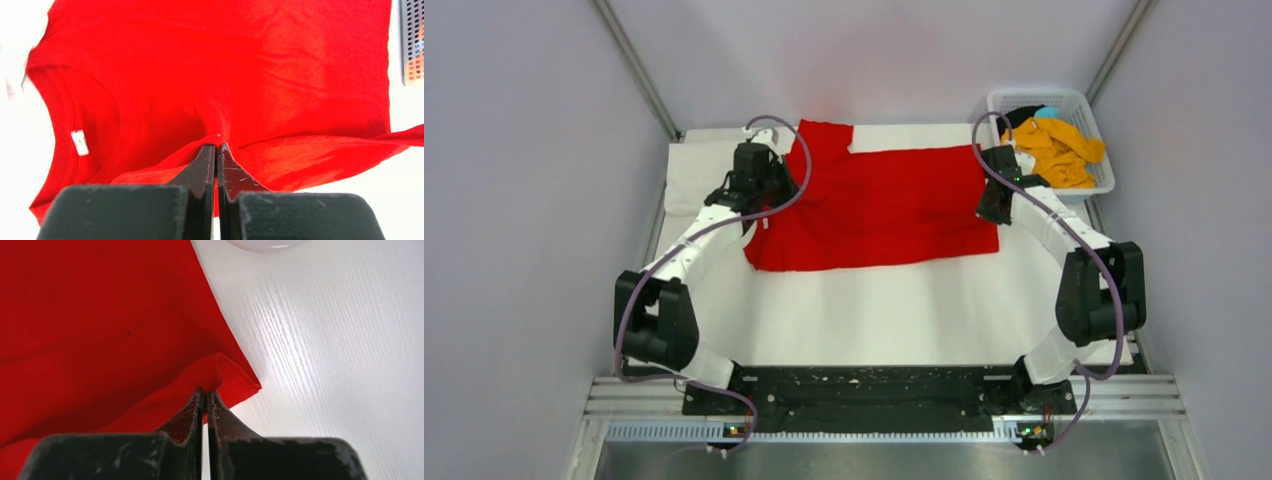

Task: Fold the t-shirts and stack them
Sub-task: Fold the flattened tshirt in 1/3 of the way

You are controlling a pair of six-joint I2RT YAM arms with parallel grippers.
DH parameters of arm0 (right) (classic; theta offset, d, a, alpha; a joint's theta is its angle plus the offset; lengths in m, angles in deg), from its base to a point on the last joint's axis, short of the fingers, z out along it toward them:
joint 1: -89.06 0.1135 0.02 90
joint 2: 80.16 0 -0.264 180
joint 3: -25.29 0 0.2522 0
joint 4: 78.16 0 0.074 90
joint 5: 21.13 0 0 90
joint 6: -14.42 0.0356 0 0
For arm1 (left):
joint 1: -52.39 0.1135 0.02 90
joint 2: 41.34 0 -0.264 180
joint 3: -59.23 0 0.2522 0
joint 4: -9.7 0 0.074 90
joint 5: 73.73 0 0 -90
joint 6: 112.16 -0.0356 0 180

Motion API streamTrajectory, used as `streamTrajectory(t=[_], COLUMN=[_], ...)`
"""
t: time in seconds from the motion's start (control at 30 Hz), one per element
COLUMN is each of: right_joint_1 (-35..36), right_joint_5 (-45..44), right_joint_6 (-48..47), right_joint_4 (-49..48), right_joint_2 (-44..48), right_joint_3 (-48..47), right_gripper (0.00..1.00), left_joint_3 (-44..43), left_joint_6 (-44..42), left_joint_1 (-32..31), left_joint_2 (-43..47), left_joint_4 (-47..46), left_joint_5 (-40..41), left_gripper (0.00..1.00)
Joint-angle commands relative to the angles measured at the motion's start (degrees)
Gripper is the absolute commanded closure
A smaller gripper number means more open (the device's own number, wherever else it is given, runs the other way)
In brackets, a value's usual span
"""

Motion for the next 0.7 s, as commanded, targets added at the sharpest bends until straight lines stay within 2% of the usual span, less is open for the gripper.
streamTrajectory(t=[0.0, 0.47, 0.67], right_joint_1=[-0.5, -1.4, -2.2], right_joint_5=[-2.2, -3.6, -4.8], right_joint_6=[-1.7, -3.1, -3.3], right_joint_4=[0.8, 1.8, 0.4], right_joint_2=[-2.0, -6.7, -12.4], right_joint_3=[-4.8, -9.9, -13.1], right_gripper=[1.0, 1.0, 0.91], left_joint_3=[-6.5, -19.0, -25.7], left_joint_6=[-5.3, -12.3, -11.0], left_joint_1=[1.5, 5.6, 6.9], left_joint_2=[-2.6, -13.5, -22.4], left_joint_4=[-4.7, 0.2, 1.0], left_joint_5=[-6.1, -9.6, -10.1], left_gripper=[1.0, 1.0, 0.96])
